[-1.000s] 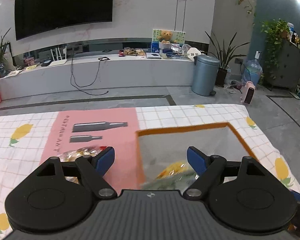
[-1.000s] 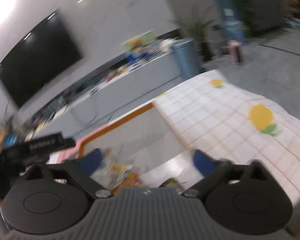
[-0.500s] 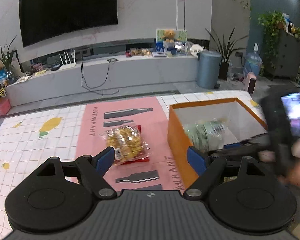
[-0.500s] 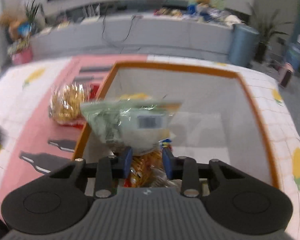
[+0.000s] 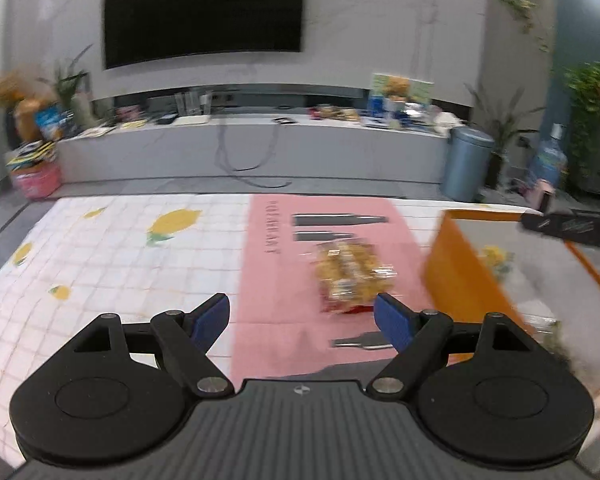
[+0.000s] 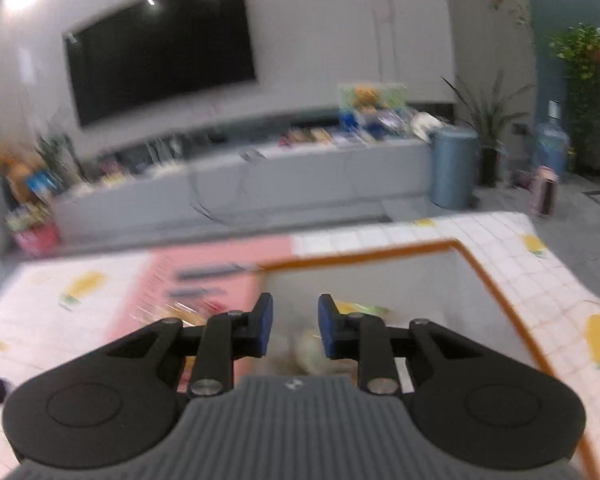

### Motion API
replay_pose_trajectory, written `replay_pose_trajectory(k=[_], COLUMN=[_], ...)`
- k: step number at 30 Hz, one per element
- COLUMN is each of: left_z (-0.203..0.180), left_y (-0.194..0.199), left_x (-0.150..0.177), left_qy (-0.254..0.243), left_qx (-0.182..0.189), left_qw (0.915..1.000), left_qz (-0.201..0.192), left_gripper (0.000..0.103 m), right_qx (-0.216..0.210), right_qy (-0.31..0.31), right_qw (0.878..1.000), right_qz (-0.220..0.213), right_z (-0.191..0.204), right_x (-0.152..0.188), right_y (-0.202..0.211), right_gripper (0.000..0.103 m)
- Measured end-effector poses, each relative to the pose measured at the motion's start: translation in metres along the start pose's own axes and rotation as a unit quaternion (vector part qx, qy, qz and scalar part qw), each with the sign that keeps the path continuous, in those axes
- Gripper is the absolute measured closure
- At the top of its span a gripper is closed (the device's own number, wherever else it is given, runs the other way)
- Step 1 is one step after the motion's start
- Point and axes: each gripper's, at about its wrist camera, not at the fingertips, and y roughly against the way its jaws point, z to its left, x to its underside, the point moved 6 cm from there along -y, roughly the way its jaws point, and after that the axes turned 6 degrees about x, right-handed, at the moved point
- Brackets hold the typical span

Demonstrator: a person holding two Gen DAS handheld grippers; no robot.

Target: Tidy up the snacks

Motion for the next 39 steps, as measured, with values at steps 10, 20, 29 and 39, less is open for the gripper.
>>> replay_pose_trajectory(k=[10,20,29,39], left_z=[0.05,0.068,0.075,0.089], left_y=[-0.024,-0.057,-0.053,-0.053], left_x=[0.012,0.023,0.019,0.01], left_qy=[0.014,0.062,0.049,0.071], left_qx=[-0.004,0.006,-0.013,-0.004], left_qw=[0.9998,0.9956,0.9966,0.9952], left_qz=[0.011,0.071,0.065,0.068], left_gripper=[0.007,0.008,0.008,0.008], right_qx=[-0.089,0.01,0.051,0.1], right_qy=[0.014,0.023,-0.016,0.024], right_qw=[0.996,0.999,0.999,0.988], right_qz=[-0.025,0.04,0.011,0.113], right_z=[0.1,0.097,0.118,0.129], right_x=[0.035,0.072,0.051,0.055], right_y=[-0.004,-0.062,-0.109,-0.209], right_gripper=[0.003,0.003,0.003,0.003])
